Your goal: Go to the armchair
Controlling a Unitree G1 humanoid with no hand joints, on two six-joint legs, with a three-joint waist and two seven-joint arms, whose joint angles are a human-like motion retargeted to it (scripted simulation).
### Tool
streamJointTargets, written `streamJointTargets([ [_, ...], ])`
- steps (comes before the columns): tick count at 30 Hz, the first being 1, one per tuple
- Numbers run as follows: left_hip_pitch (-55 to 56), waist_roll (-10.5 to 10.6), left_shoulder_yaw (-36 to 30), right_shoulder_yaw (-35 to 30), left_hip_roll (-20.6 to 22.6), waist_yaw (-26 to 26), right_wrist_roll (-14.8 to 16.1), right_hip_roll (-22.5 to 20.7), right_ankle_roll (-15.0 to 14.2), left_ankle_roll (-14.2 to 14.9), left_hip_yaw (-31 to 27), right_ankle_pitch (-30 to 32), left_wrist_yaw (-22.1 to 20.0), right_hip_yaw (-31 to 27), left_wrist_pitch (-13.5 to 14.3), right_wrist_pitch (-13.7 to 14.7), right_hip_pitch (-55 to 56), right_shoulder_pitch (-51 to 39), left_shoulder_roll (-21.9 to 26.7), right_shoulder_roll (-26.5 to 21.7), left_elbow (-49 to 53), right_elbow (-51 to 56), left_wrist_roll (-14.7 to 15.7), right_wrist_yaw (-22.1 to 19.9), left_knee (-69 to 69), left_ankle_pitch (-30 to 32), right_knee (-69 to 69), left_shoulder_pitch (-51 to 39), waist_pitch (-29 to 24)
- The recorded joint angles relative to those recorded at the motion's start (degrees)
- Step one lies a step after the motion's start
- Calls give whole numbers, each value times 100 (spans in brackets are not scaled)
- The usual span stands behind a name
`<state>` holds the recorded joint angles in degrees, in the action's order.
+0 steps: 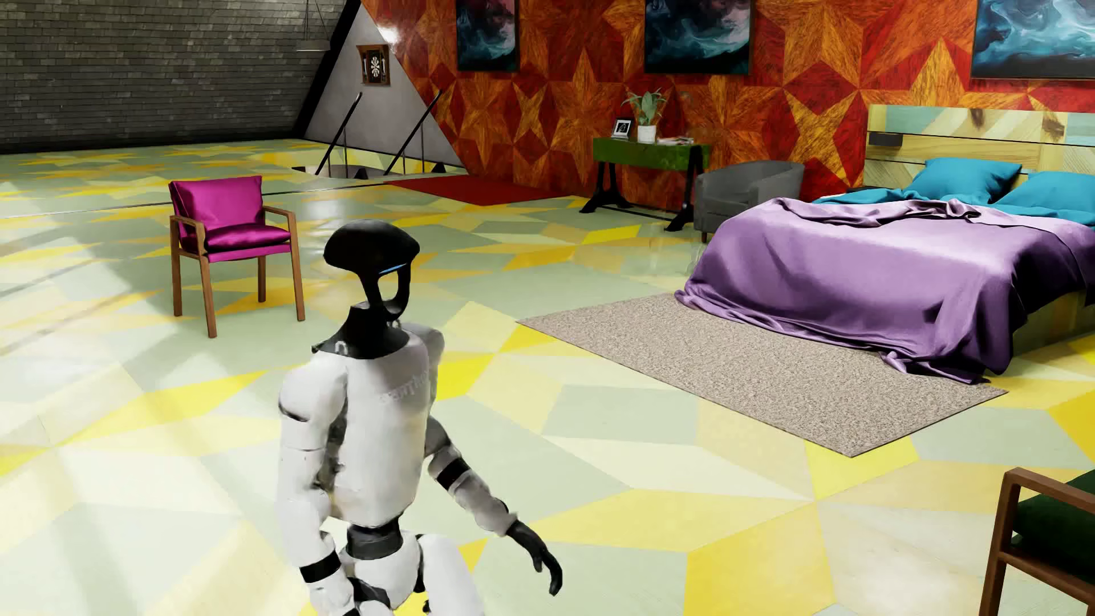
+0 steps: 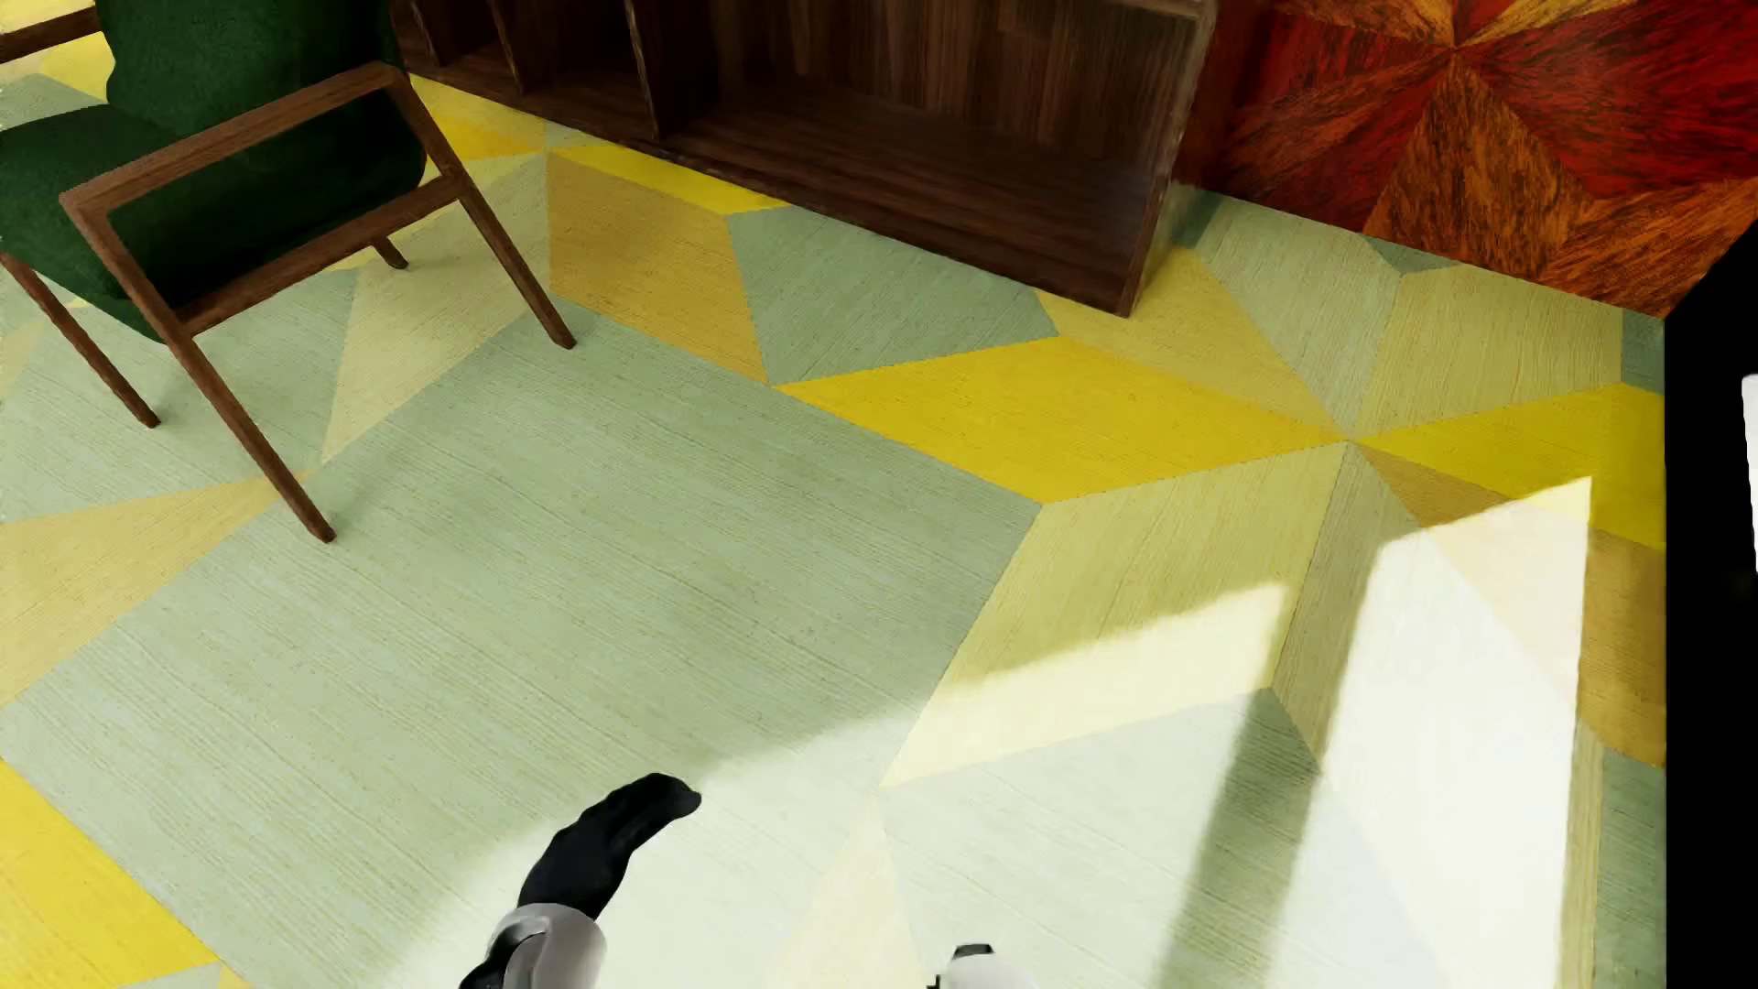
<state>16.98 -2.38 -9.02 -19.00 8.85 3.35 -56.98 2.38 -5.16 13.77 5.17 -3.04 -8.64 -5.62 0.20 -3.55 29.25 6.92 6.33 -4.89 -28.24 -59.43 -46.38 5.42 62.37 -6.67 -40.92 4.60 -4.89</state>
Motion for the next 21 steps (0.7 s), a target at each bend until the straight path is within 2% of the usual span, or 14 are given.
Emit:
streamJointTargets([
  [1,332,91,26,-195,-470,52,-273,-5,21,24,179,-102,-81,231,-196,-58,-104,-290,36,-101,-112,-158,-4,162,502,-44,-51,22,-4],
  [2,566,174,-11,-199,-1069,66,-467,-31,32,-155,363,-108,-67,348,-355,-236,-272,-592,73,-213,-322,-223,-24,147,565,-145,64,29,8],
  [3,688,245,-97,46,-1656,54,-467,-66,21,-642,695,-35,62,393,-449,-510,-462,-853,133,-280,-606,-139,-68,-102,189,-218,256,16,25],
  [4,706,298,-178,526,-2051,21,-219,-105,-4,-1059,1005,79,255,383,-506,-714,-644,-1045,211,-289,-918,102,-124,-523,-586,-342,473,8,44],
  [5,647,328,-215,1078,-2230,-23,233,-148,-31,-1235,1208,189,454,327,-586,-699,-800,-1213,281,-250,-1190,437,-181,-943,-1637,-344,684,34,61],
  [7,535,316,-133,1554,-2079,-103,1071,-256,-91,-1084,909,242,692,53,-805,-215,-1000,-1634,345,-279,-1550,1152,-244,-1330,-3616,652,958,133,76],
  [9,545,267,93,1155,-2166,-97,1113,-386,-160,-1147,944,41,429,-263,-891,155,-951,-2110,312,-610,-1640,1910,-152,-1517,-3694,663,871,338,56],
  [11,622,184,171,1054,-2300,-100,1029,-393,-89,-1282,1262,-133,162,-337,-883,172,-826,-2274,289,-670,-1765,2676,21,-1913,-3459,523,763,471,51],
  [14,491,50,-150,1104,-2271,-163,1735,-114,-128,-1263,1482,-678,464,234,-893,205,-882,-1830,558,-191,-1850,3341,-136,-2204,-3539,687,314,426,105],
  [15,448,18,-106,845,-2239,-173,1664,-112,-112,-1249,1488,-784,379,274,-912,332,-934,-1669,570,-215,-1753,3345,-91,-1947,-3564,751,1,418,125],
  [17,419,-31,173,447,-2159,-179,847,-257,-133,-1234,1431,-906,45,42,-932,604,-1094,-1383,440,-342,-1438,2980,244,-1048,-3522,847,-566,449,157],
  [18,454,-45,286,555,-2105,-179,519,-375,-190,-1237,1356,-986,-97,-194,-904,536,-1216,-1225,363,-248,-1256,2622,429,-695,-3437,872,-735,457,167],
  [19,526,-47,347,856,-2052,-180,437,-525,-255,-1244,1250,-1046,-199,-499,-867,259,-1361,-1068,305,-41,-1071,2175,567,-585,-3311,888,-809,449,171],
  [21,778,-7,382,1464,-1964,-197,630,-850,-307,-1269,973,-1069,-306,-1155,-774,-425,-1689,-886,231,335,-664,1084,690,-825,-2959,910,-663,422,146],
])
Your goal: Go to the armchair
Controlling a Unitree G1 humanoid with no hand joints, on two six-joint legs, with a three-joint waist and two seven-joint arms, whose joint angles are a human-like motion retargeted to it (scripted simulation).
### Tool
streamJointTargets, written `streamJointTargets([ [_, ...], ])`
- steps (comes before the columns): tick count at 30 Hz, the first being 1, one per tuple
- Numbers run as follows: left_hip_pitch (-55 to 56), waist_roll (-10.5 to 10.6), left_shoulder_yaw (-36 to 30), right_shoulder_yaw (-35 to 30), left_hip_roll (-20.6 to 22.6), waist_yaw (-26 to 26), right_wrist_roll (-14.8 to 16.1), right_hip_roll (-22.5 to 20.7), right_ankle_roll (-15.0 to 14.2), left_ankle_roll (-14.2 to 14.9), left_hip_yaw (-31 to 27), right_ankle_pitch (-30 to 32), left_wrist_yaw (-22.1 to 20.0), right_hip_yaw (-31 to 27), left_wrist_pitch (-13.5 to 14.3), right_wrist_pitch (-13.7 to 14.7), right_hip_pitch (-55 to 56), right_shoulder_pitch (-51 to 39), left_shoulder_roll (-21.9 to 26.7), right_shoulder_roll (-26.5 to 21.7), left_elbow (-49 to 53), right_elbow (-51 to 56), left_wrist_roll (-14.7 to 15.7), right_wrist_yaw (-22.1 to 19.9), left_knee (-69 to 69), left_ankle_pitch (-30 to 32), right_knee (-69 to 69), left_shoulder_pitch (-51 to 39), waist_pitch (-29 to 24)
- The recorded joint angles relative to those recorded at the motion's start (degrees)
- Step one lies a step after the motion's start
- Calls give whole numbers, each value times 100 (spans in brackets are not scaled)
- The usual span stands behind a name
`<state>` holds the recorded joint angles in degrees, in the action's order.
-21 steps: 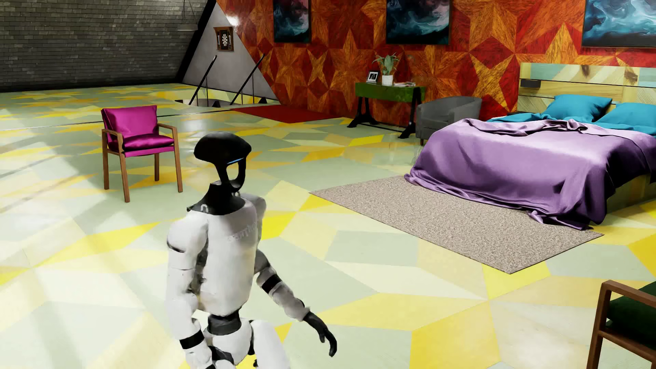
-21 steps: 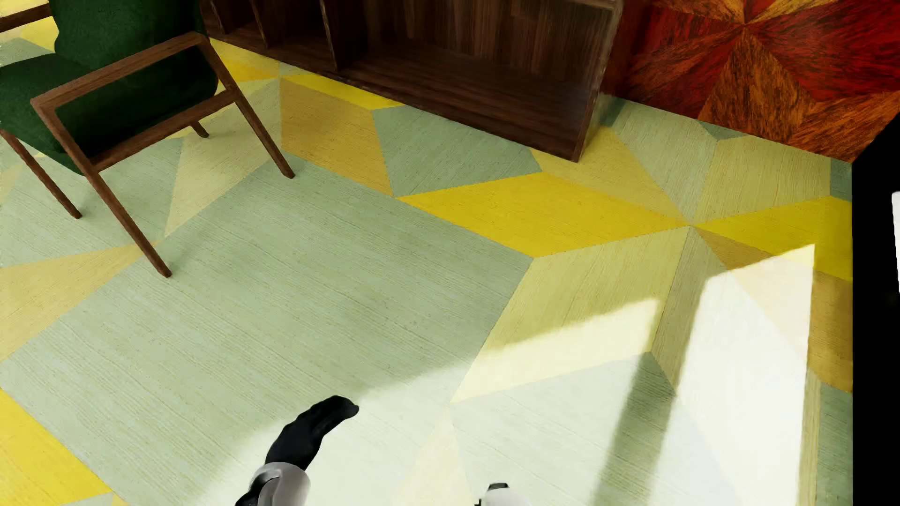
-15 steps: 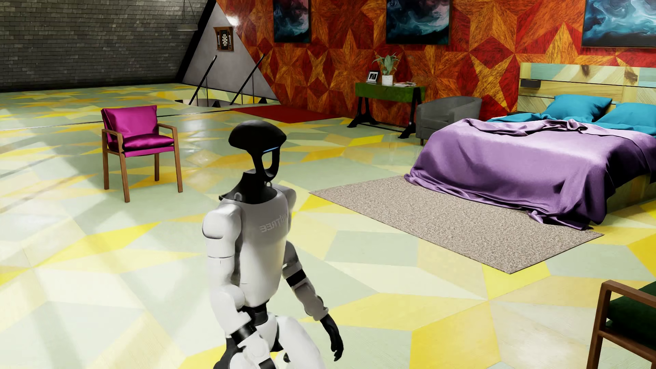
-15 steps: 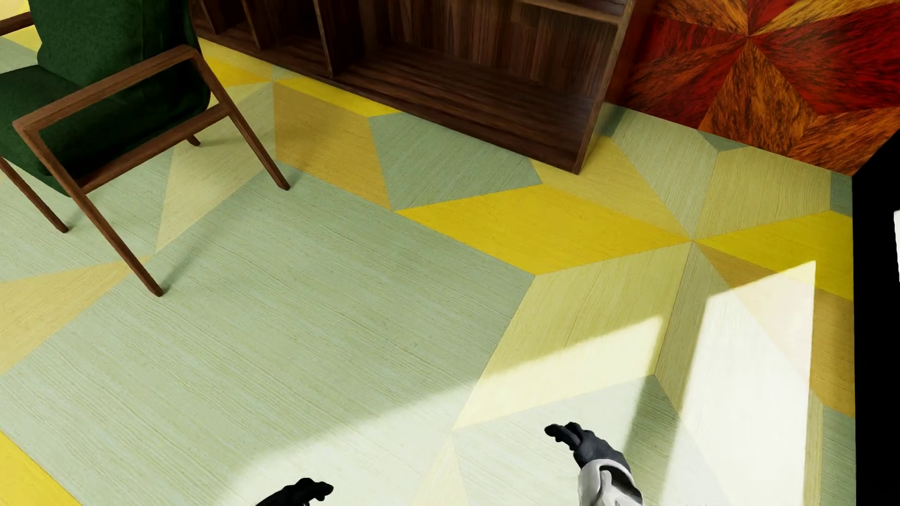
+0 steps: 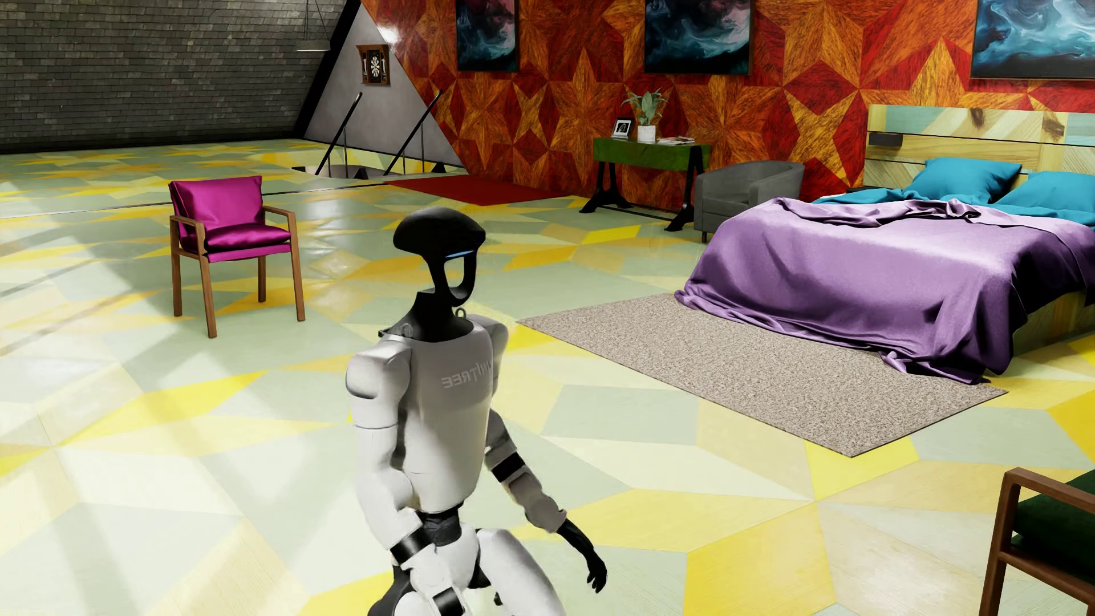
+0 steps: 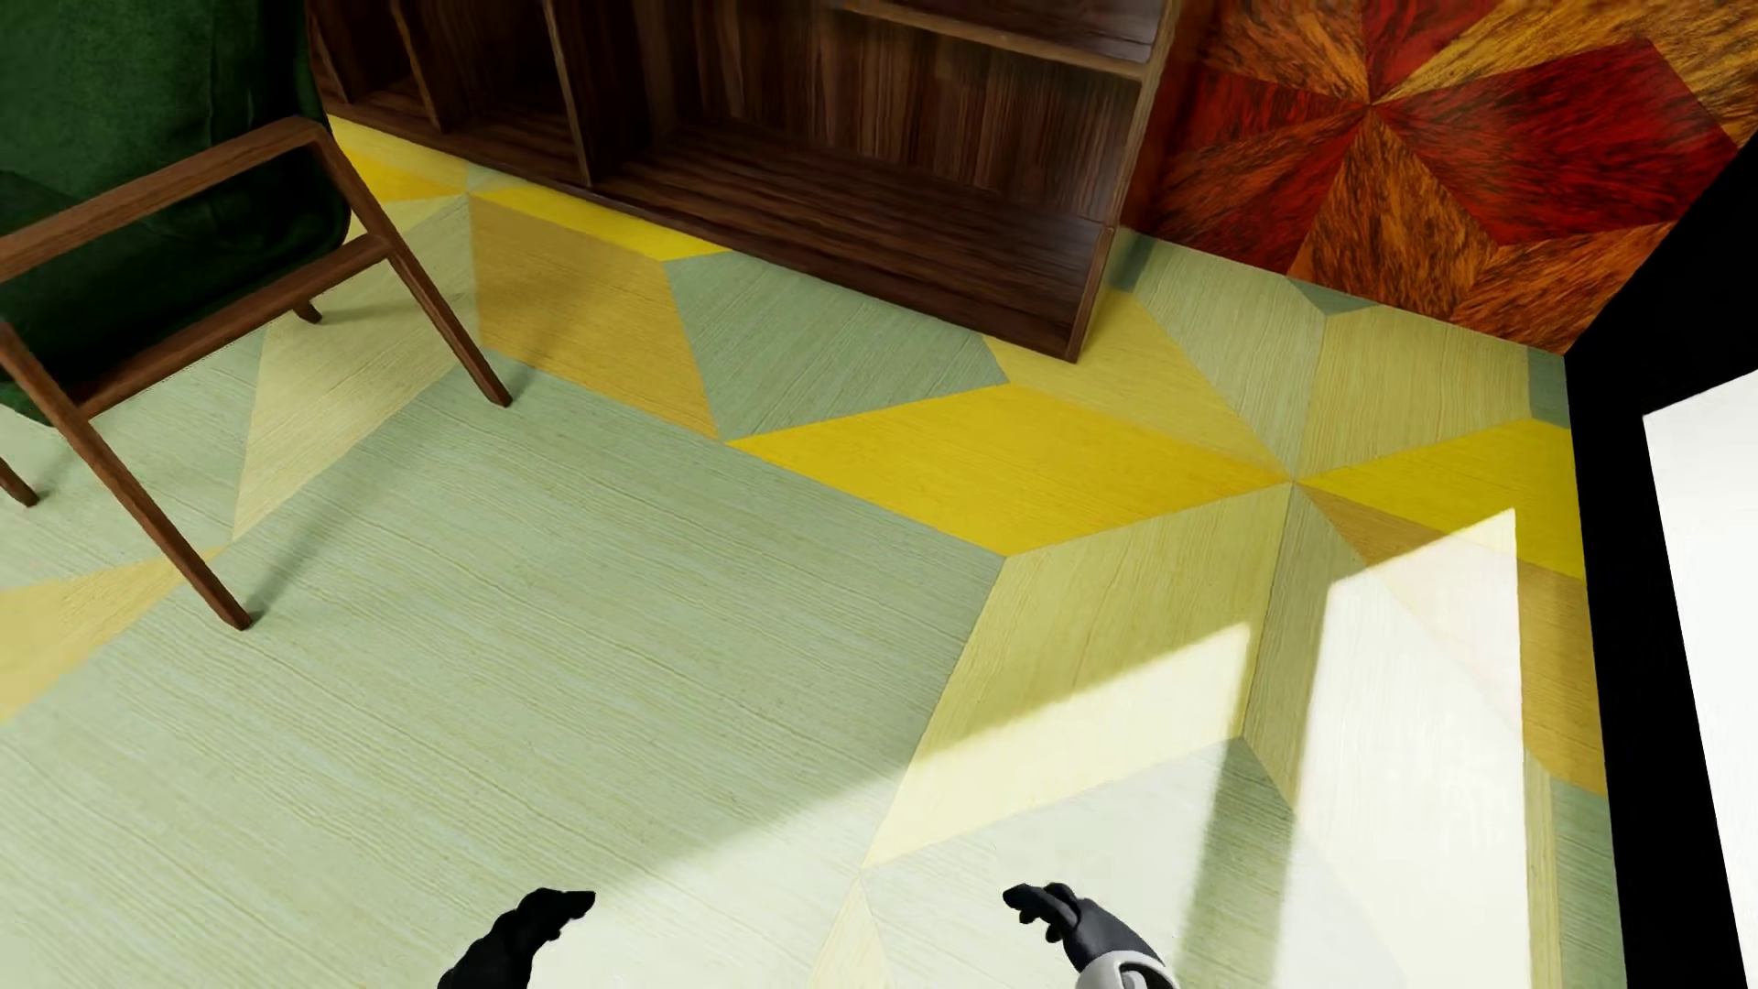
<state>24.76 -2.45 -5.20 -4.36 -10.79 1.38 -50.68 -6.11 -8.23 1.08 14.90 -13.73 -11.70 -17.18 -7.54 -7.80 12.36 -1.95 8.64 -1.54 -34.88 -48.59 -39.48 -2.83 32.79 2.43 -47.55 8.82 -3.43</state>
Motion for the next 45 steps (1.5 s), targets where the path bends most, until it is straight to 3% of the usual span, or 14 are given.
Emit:
streamJointTargets([
  [3,430,161,-92,-553,300,-139,-653,66,488,-12,-501,-260,-56,194,452,10,-79,-70,-87,-93,832,-1743,-67,1014,-213,491,626,-24,-120],
  [6,773,361,-414,-1173,915,-248,-1360,535,481,1287,-957,-113,210,1338,745,319,473,-343,-136,-193,1517,-2483,-707,1990,-1495,1308,1255,-72,-175],
  [12,-174,521,-26,-1909,-925,-488,-2647,1436,53,-113,828,1003,364,3098,407,262,592,-919,-92,-457,1261,-1132,-657,160,1814,-1471,2452,613,21],
  [15,-914,550,689,-1122,-2294,-436,-2279,1979,-328,-288,1555,1437,-118,4211,-447,536,437,-851,-13,-576,393,702,-339,-1017,1894,-2174,2821,556,224],
  [17,-1394,569,565,-259,-3058,-313,-1257,2651,-552,-390,3192,1599,140,5121,-812,571,282,-633,167,-663,177,1699,-730,-1613,1558,-2472,2859,391,336],
  [19,-1054,452,22,533,-2380,-335,270,3681,-372,641,3005,1064,665,5762,-380,531,-35,-134,221,-986,334,2268,-1035,-1804,1423,-2762,2560,146,345],
  [20,-712,357,-266,765,-1752,-311,903,4039,246,571,2462,426,980,5460,-5,476,-45,230,243,-1186,390,2392,-1024,-1786,1483,-2970,2202,-2,311],
  [21,-488,283,-500,817,-1109,-221,1285,3901,823,346,1920,-57,1247,4321,297,379,257,582,296,-1309,425,2317,-1040,-1757,1487,-3130,1617,-139,252],
  [23,-575,158,-641,406,-20,-121,1286,2834,434,-94,1148,-438,1219,2498,433,47,1047,1076,164,-1532,472,1632,-1164,-1218,1118,-3240,235,-437,115],
  [28,-1992,-158,-771,-540,1781,193,-39,1020,647,-639,-445,-194,775,2716,1549,714,3072,1711,-95,-908,1328,290,-514,1943,-745,-2611,-377,-1085,-66],
  [33,-3713,-5,-737,-970,2071,556,-780,312,925,-820,-2045,850,-66,2092,1411,722,4009,1954,-400,-491,1881,559,-144,631,-1312,-1543,1641,-1679,-229],
  [36,-3089,372,-781,-639,1855,729,-955,202,1656,1285,-2287,964,-321,2198,497,111,3622,1282,-175,-364,929,-287,72,858,1627,672,237,-1347,-383],
  [40,137,755,-1783,427,370,669,-611,-455,1704,659,-1836,-163,1232,2424,-613,183,1850,268,669,-164,-1821,553,-756,-524,4518,-379,479,-1135,-440],
  [45,1746,739,-698,-146,-538,274,680,-1110,1770,438,-1310,-34,1290,1154,-171,1296,-915,-569,993,-627,-1852,2453,-201,-1102,-195,-1084,2091,739,-252],
])
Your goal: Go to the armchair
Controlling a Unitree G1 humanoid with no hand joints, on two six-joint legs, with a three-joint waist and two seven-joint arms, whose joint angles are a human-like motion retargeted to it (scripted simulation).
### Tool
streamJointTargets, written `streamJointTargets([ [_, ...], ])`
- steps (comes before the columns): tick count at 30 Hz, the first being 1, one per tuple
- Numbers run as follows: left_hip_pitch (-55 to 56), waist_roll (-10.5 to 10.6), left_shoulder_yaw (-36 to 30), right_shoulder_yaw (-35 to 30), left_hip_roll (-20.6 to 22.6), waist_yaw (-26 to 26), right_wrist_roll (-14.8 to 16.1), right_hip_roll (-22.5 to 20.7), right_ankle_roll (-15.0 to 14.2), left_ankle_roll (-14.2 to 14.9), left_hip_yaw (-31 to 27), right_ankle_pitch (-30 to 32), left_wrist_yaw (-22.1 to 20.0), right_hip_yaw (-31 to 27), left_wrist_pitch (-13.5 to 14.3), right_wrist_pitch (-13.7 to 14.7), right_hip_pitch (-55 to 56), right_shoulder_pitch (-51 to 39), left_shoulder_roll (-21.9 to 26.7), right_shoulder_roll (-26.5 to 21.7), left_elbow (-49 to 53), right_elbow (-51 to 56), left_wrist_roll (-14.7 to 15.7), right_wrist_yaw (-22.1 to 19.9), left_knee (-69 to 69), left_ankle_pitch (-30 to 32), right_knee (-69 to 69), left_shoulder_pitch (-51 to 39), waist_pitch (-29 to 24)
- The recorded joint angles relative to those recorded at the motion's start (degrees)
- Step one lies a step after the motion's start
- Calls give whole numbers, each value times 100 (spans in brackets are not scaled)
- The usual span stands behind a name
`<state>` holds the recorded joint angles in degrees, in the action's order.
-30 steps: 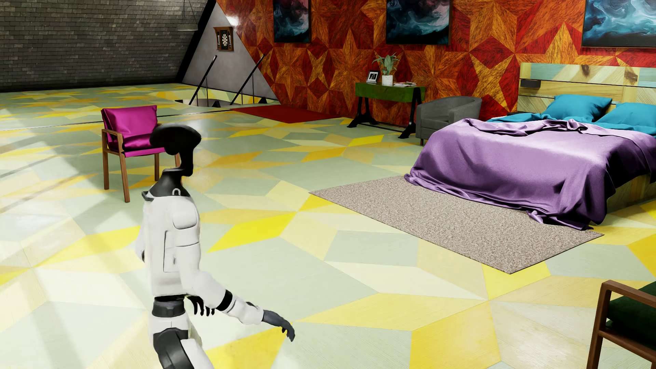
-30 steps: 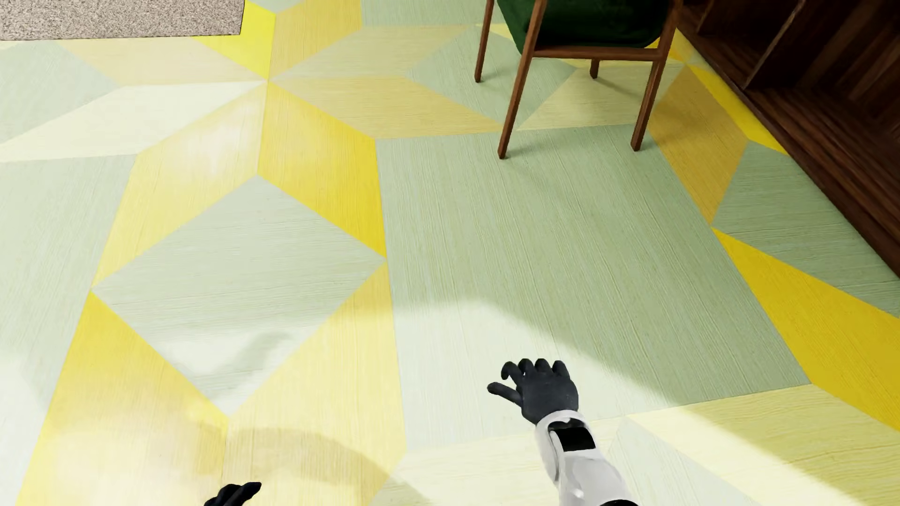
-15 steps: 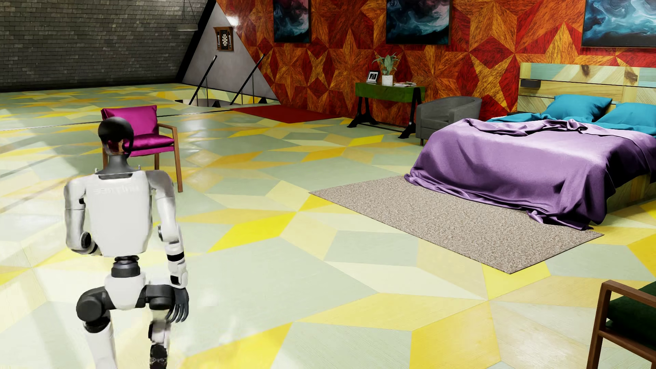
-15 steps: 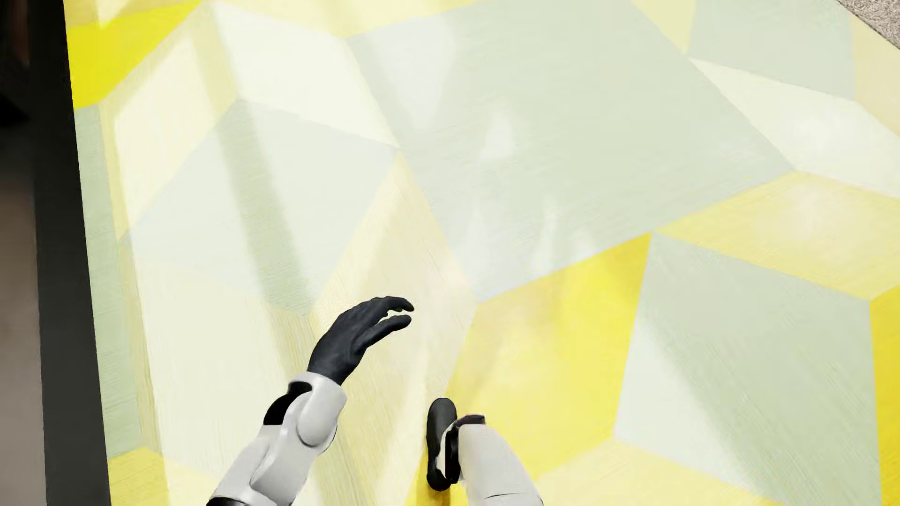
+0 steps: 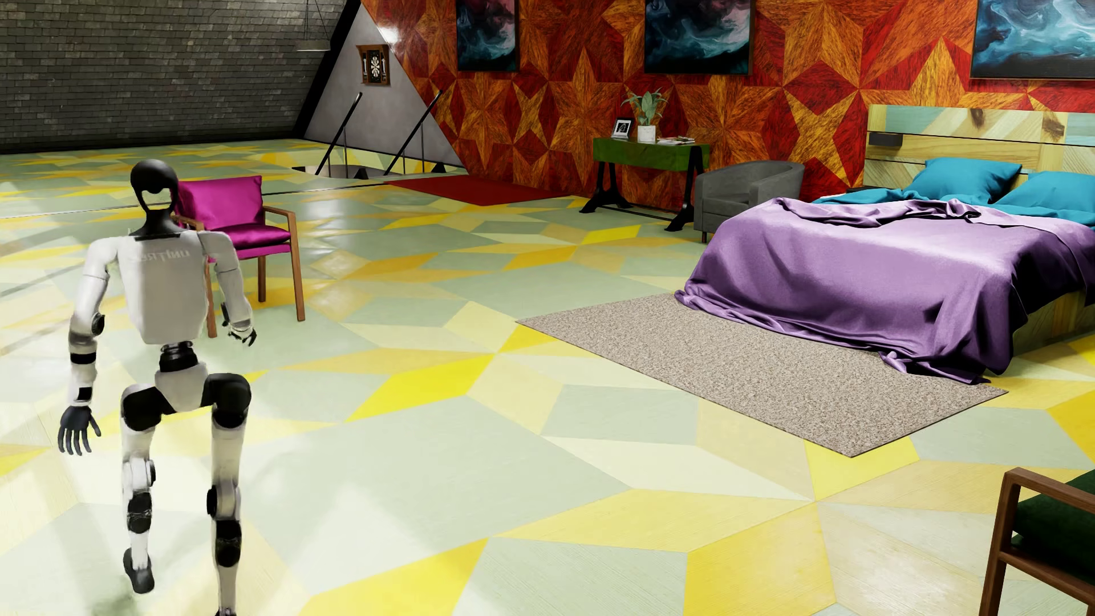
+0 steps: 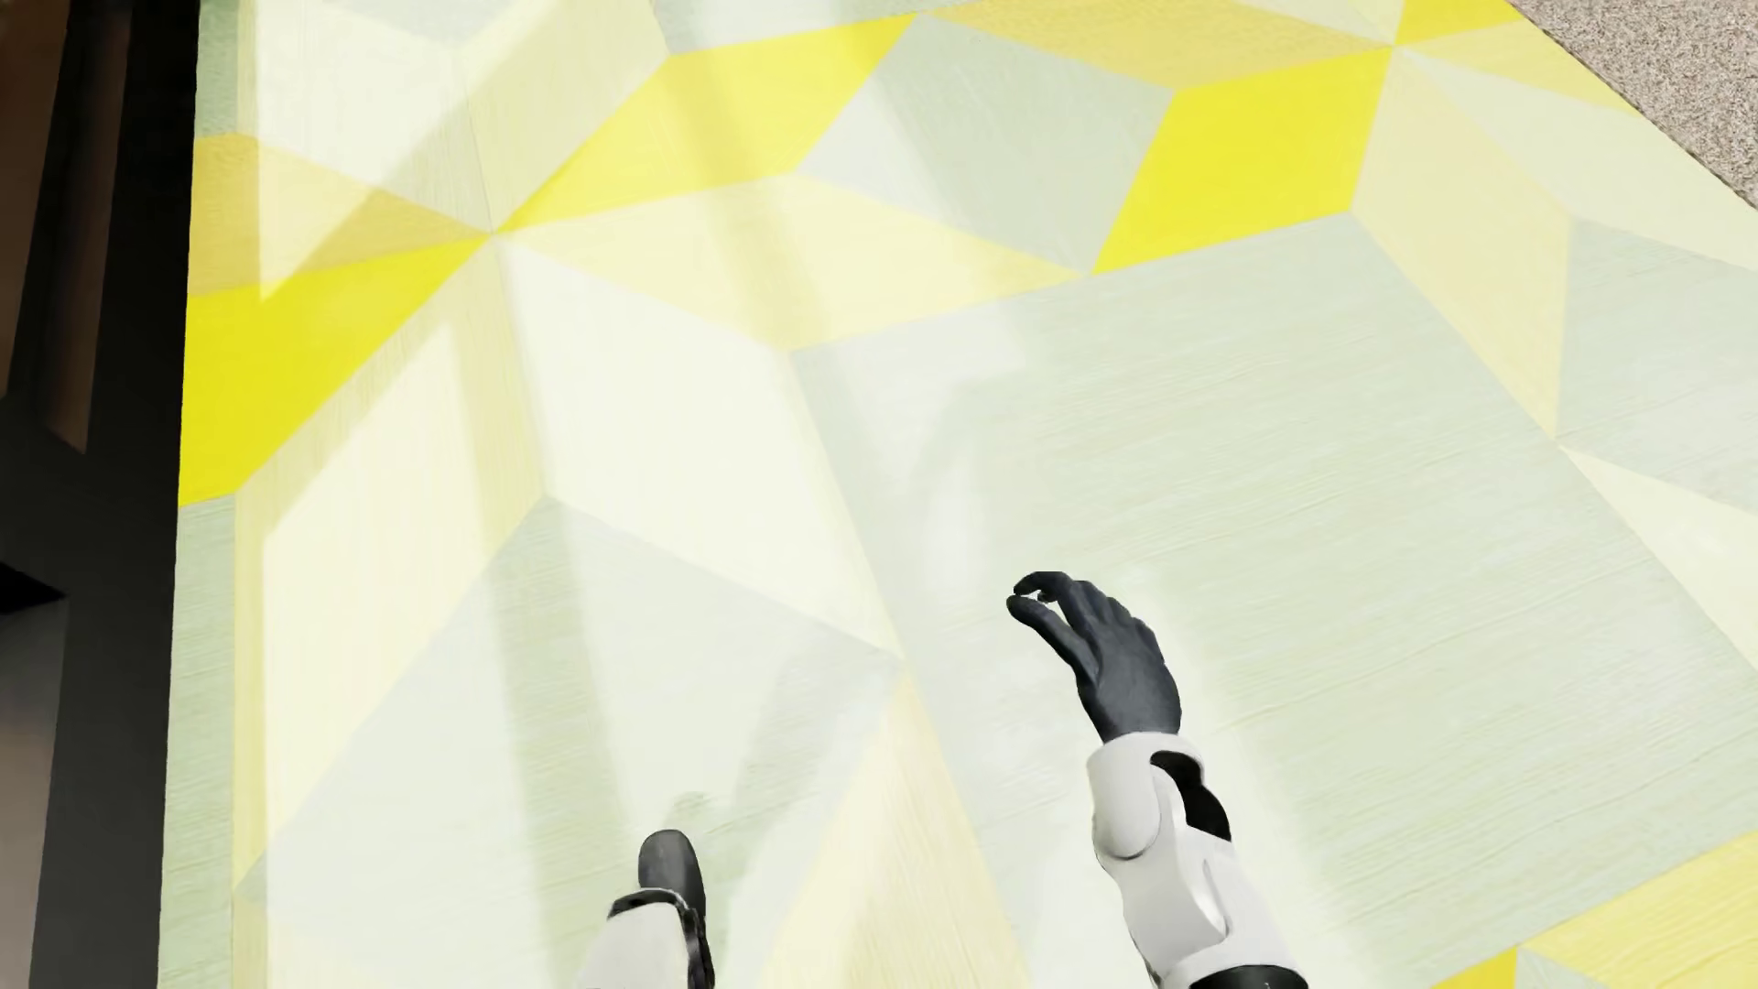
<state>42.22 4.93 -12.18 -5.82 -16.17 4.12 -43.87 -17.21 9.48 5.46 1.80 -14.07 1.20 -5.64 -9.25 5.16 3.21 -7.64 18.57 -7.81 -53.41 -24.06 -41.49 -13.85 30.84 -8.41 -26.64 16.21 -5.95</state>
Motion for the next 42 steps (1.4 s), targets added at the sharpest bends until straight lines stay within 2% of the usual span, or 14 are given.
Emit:
streamJointTargets([
  [3,-201,-255,840,-442,192,-348,296,479,159,762,-535,669,-573,-477,-77,-20,-1258,44,-373,-369,447,677,255,-128,-1397,361,-68,882,134],
  [5,-113,-573,1002,-505,436,-481,412,1024,-760,862,-409,1836,-724,-161,-379,-345,-1092,486,-681,-487,170,685,102,-113,308,937,-1791,798,136],
  [6,-211,-746,876,-542,447,-488,319,1443,-1450,792,-224,2318,-680,327,-617,-585,-545,739,-782,-418,-132,490,-162,-63,889,534,-3012,515,107],
  [9,-1464,-1129,168,-1126,393,-332,-596,1768,-1326,642,595,1558,-354,1296,-761,-1365,1839,1133,-1001,-98,-297,-1069,-1075,589,901,-389,-4960,-689,74],
  [14,-4456,-1242,1054,-1613,991,12,-1031,2100,-816,829,2007,812,-1959,1680,576,-1054,4322,1616,-1137,-488,1723,-3479,559,2732,-1041,-530,-1478,-2141,264],
  [17,-5689,-1068,1076,4,1352,245,-256,2205,-554,872,1798,756,-2307,1592,881,-1971,4632,2211,-1183,-303,3205,-3743,1305,1322,-1458,151,136,-2463,352],
  [19,-5714,-804,882,1052,973,342,185,2148,76,748,1205,1307,-1902,1892,883,-2789,4357,2450,-1031,294,3808,-3743,790,300,-100,1568,-673,-2052,376],
  [21,-4530,-428,578,1189,493,265,147,1702,281,337,499,1049,-1506,2045,563,-2562,3977,2249,-773,728,3806,-3599,-255,618,2562,2528,-1473,-1613,278],
  [24,-1792,-91,-29,517,785,144,-952,773,207,242,-652,225,-353,1872,122,-2390,2817,1163,-642,861,2123,-2977,-563,44,4549,1175,-1251,-1299,142],
  [27,-234,-121,-546,355,604,10,-484,294,226,-226,-145,-129,1000,946,-92,-1188,1267,165,-532,1053,310,-1704,-1063,400,2467,311,-295,-916,138],
  [32,-37,-251,454,-974,1016,-465,-678,560,58,679,336,66,-88,-398,-10,-16,-1230,-980,-1085,363,404,82,-813,39,-1667,164,430,306,121],
  [36,-225,-687,960,-1345,1270,-827,-61,1001,-2329,-378,776,2732,-255,-719,-193,-693,-788,-250,-1659,-114,201,-364,-743,255,960,394,-2846,351,72],
  [39,-1619,-1005,932,-1791,1632,-833,-243,1524,-1692,-581,1276,1945,-169,-292,-206,-1739,1686,189,-1610,-76,225,-2280,-1258,903,630,-521,-5006,-569,18],
  [42,-3218,-1135,1013,-2598,2175,-583,-812,1863,-1077,-610,1213,1025,-862,268,309,-1470,3519,810,-1476,-351,813,-3887,-1164,2284,-445,-837,-3620,-1543,78],
])
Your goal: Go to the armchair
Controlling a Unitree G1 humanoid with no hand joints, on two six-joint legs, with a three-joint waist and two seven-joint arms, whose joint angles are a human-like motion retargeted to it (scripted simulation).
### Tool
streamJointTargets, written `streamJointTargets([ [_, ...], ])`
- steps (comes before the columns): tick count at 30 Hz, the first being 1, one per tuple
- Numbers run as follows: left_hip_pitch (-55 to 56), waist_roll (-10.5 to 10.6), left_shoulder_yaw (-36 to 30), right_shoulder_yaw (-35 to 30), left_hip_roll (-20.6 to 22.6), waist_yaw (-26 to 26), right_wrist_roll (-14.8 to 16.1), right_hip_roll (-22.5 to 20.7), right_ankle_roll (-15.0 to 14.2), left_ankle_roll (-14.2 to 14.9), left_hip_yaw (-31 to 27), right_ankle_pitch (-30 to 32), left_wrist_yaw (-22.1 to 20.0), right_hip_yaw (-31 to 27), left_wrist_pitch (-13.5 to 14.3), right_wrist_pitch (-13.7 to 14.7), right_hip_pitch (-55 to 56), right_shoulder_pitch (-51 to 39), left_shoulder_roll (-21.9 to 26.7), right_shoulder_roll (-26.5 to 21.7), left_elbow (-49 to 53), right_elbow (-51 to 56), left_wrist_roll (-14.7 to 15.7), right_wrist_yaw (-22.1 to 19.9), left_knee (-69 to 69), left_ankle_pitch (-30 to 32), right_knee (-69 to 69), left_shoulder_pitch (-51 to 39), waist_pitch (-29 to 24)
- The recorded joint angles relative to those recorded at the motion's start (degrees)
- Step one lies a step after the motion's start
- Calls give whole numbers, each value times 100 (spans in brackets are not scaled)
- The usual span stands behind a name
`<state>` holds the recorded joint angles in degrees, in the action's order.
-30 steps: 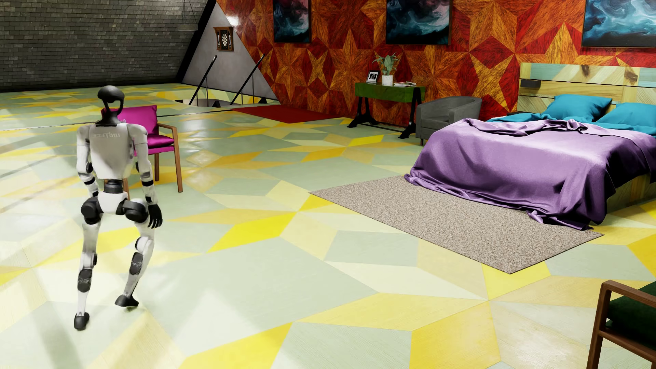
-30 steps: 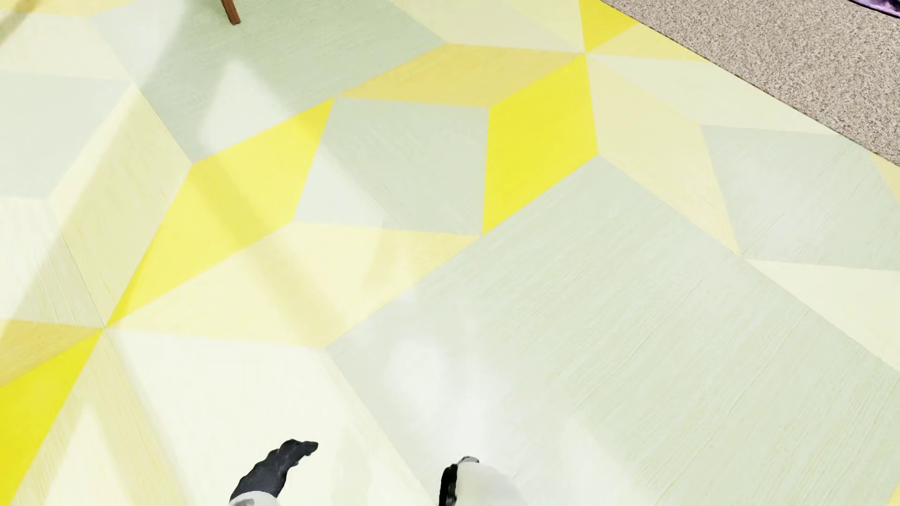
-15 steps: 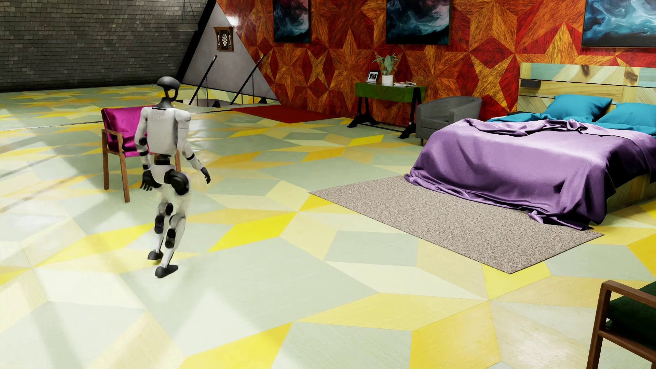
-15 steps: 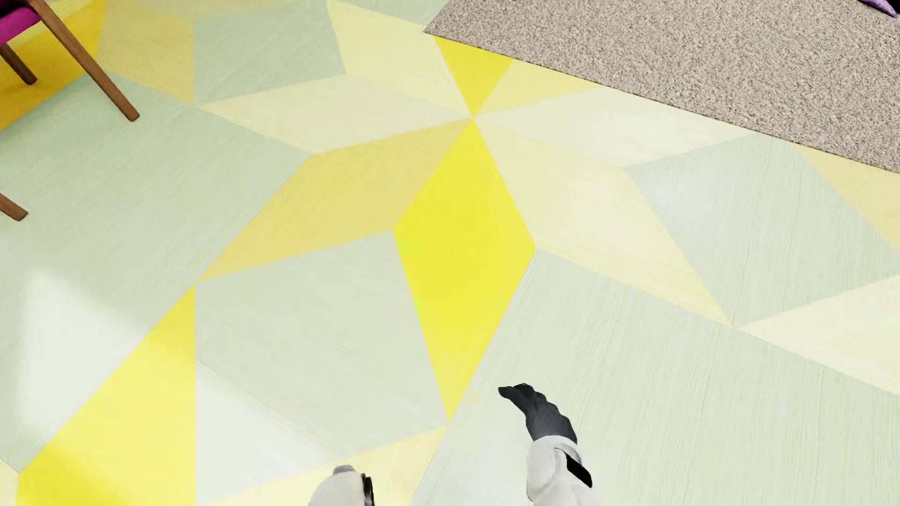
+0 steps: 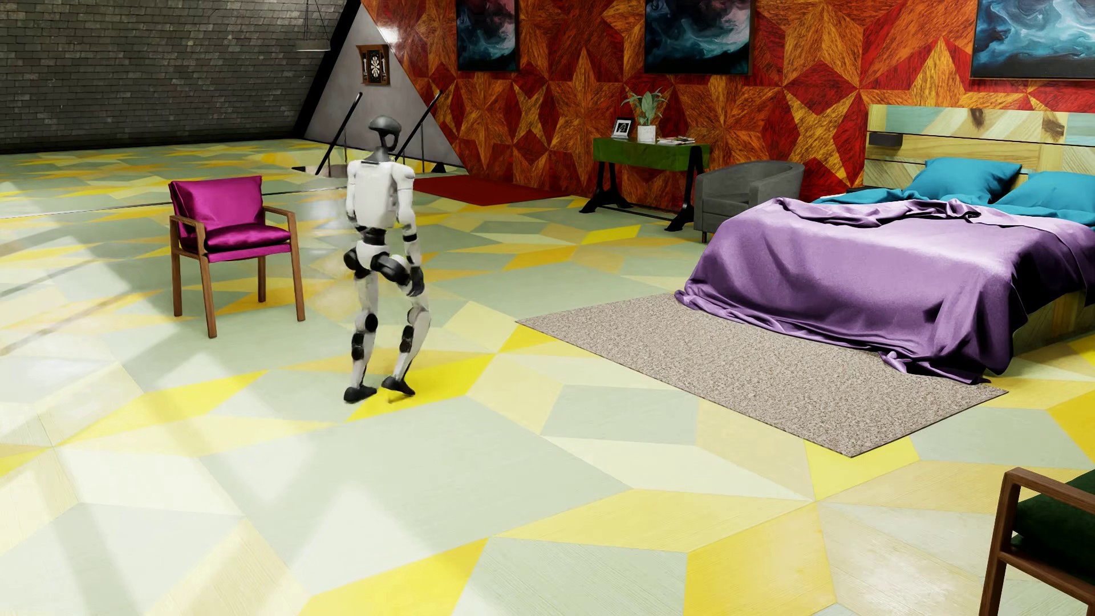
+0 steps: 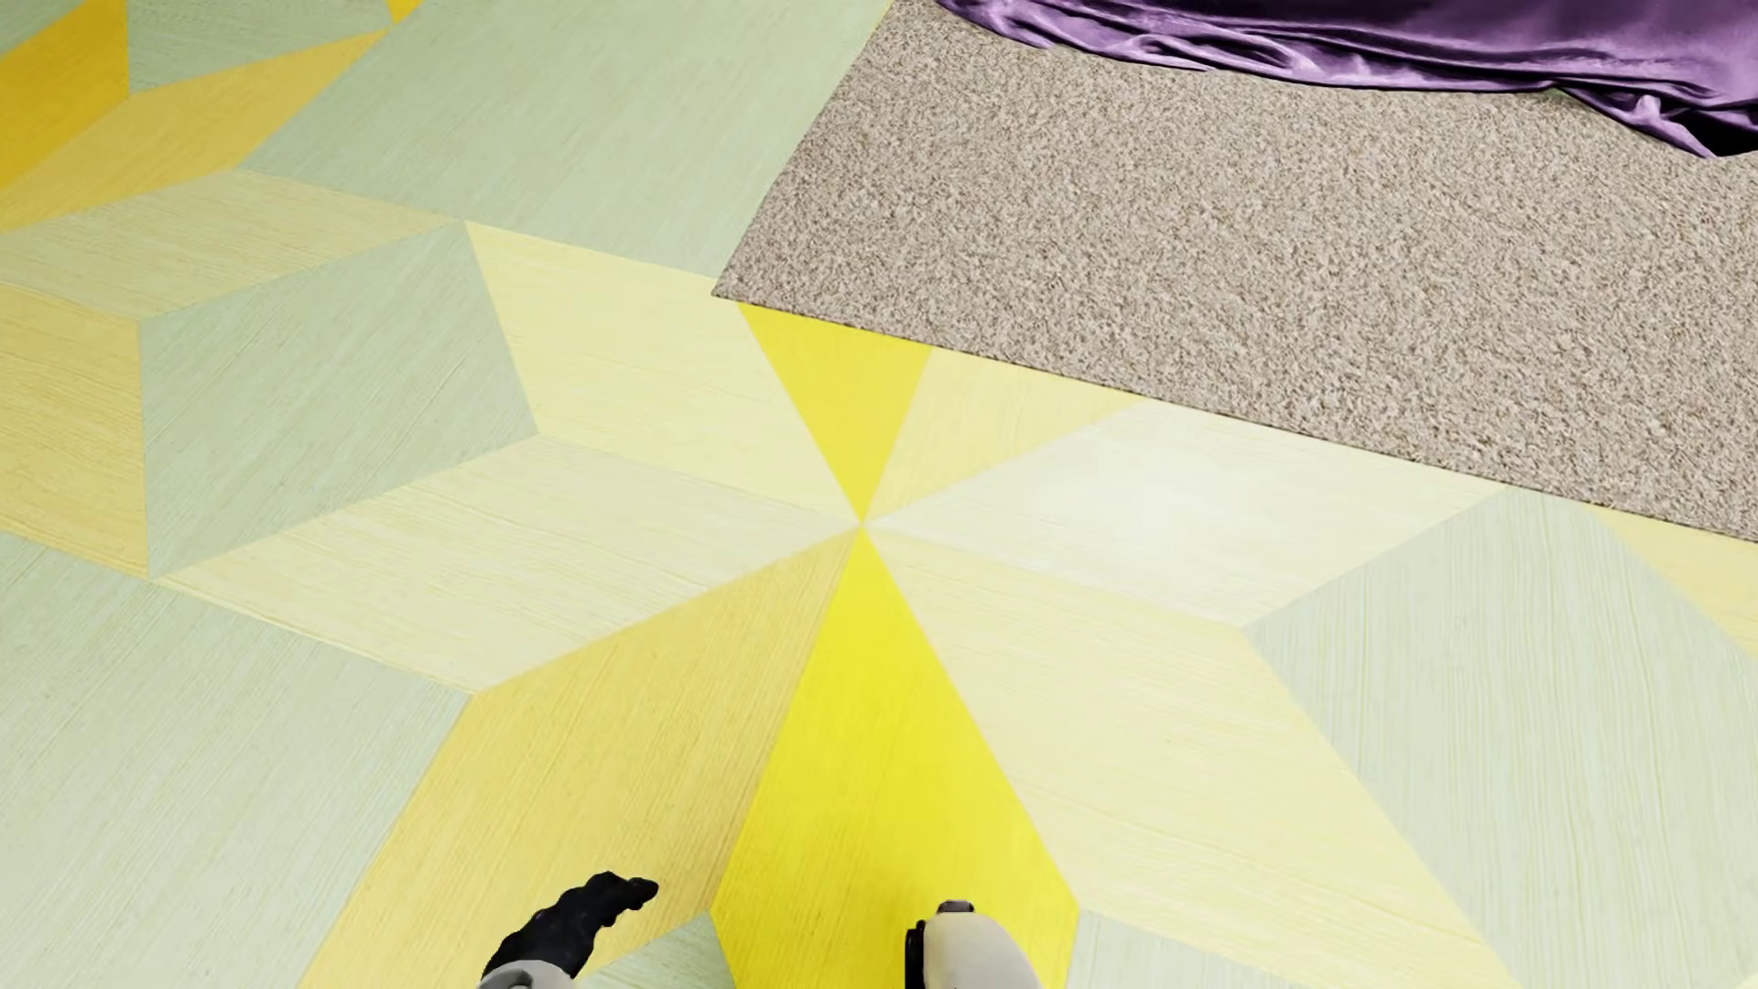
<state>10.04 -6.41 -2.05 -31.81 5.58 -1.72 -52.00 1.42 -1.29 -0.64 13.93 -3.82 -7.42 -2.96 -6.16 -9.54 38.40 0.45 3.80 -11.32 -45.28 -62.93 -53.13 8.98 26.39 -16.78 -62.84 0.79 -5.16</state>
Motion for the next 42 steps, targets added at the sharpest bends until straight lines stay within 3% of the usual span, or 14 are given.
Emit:
streamJointTargets([
  [5,-2251,104,-546,1569,185,609,743,268,143,82,-952,-12,-411,-64,694,-408,742,1672,545,-187,1635,461,749,-1184,-937,152,4618,-1244,87],
  [9,-1530,688,-546,1675,-711,825,295,-60,367,877,-1296,354,-599,735,135,-470,443,1292,725,187,1822,-257,1189,-331,2685,3315,2308,-513,15],
  [13,1915,1193,-1801,2104,-1002,664,21,-904,479,862,-1741,-909,731,1029,-320,198,-1484,12,1076,616,316,1025,234,-1422,5028,1902,2847,97,-62],
  [15,3041,1235,-2639,2253,-1374,535,399,-1169,519,506,-1404,-1204,2129,866,-117,676,-2598,-557,1222,887,-454,1848,-510,-2023,3768,1131,3461,406,-18],
  [17,3511,1217,-2611,1824,-1627,351,655,-1280,475,325,-1007,-1250,3004,479,191,1125,-3651,-1288,1192,883,-566,2568,-522,-1990,1320,845,4038,877,41],
  [20,3465,1043,-1253,1167,-1495,15,604,-965,325,869,-1030,-571,1760,-72,-165,1363,-4943,-1904,682,590,-183,3474,69,-2043,-1091,1023,4170,1830,133],
  [22,3583,798,-232,1112,-1282,-164,830,-595,-157,272,-726,955,1386,-287,-513,1322,-5060,-1513,116,288,-298,3816,630,-2008,568,1980,2806,2134,164],
  [24,3225,502,-257,1234,-930,-218,1139,-239,-717,-60,-418,2096,1865,-306,-594,913,-4028,-900,25,176,-742,3576,311,-1890,1806,1102,277,1737,121],
  [27,1530,154,-684,893,-364,-86,985,63,-22,-150,-40,599,1361,-243,-519,-353,-1549,-343,218,317,-639,1839,-738,-1576,1332,78,-1372,767,95],
  [31,-1008,34,-44,-178,219,254,195,-56,106,-117,-201,-243,337,-178,274,-148,332,629,298,-214,553,327,241,-5,-344,-263,1884,-183,166],
  [34,-2424,138,-293,1018,121,628,818,-29,34,-34,-775,-114,215,-302,590,-611,570,1547,711,-212,1790,360,570,-718,-855,121,4653,-721,202],
  [36,-2811,371,-174,1425,-294,870,797,-209,256,179,-1098,555,-124,107,383,-797,710,1713,825,-100,2294,26,826,-878,51,1278,3278,-470,162],
  [38,-2021,733,-190,1531,-847,974,614,-560,367,807,-1364,281,-8,546,-2,-331,373,1410,904,76,2290,-208,991,-454,2489,3203,2124,22,30],
  [42,1469,1201,-1379,1923,-1424,792,278,-1293,460,633,-1748,-939,962,880,-702,601,-1693,246,1000,654,387,782,129,-1138,5149,1845,2861,341,-84],
])
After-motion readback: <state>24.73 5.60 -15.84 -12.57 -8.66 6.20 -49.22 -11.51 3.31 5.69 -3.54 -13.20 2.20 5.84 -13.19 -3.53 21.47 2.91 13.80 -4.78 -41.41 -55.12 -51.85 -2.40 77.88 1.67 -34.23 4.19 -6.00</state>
